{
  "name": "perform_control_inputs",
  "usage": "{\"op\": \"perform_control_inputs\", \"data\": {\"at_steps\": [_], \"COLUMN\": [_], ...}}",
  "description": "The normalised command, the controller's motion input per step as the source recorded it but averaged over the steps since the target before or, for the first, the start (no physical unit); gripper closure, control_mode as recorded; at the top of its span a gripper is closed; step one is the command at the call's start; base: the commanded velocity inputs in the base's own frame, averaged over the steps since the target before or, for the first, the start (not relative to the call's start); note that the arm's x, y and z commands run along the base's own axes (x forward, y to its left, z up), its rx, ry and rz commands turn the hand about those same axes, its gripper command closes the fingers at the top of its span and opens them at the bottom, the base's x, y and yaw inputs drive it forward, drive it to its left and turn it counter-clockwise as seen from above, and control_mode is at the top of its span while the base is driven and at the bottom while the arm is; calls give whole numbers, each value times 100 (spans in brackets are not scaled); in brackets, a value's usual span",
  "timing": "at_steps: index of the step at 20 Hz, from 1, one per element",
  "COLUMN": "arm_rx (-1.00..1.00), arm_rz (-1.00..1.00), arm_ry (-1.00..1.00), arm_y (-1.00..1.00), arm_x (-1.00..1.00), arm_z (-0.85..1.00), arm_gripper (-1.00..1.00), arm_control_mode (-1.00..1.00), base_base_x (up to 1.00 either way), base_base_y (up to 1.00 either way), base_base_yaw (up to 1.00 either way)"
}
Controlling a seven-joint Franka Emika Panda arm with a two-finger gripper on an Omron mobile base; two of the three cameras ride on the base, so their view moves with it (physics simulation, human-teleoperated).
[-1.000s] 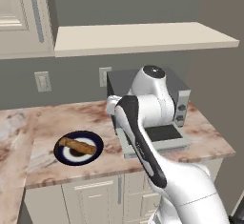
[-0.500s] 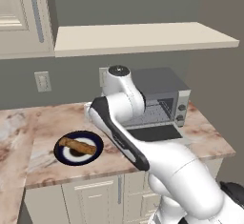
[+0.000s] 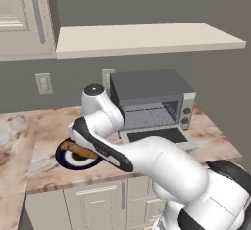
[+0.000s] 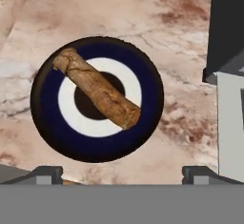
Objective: Pull the toaster oven rack outwards. Pick up the baguette from the plate and place it on the toaster oven rack. Close the toaster oven door fully and set the temperature to the lowest setting.
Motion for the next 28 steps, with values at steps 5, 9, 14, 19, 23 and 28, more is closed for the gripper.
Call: {"op": "perform_control_inputs", "data": {"at_steps": [5,9,14,19,23,28], "arm_rx": [-14,-11,-7,-3,0,0], "arm_rz": [6,3,4,6,7,7], "arm_ry": [0,0,0,0,0,0], "arm_y": [32,16,11,5,0,0], "arm_x": [32,32,24,20,15,0], "arm_z": [-35,-34,-35,-33,-31,-34], "arm_gripper": [-100,-100,-100,-100,-100,-100], "arm_control_mode": [-100,-100,-100,-100,-100,-100], "base_base_x": [0,0,0,0,0,0], "base_base_y": [0,0,0,0,0,0], "base_base_yaw": [0,0,0,0,0,0]}}
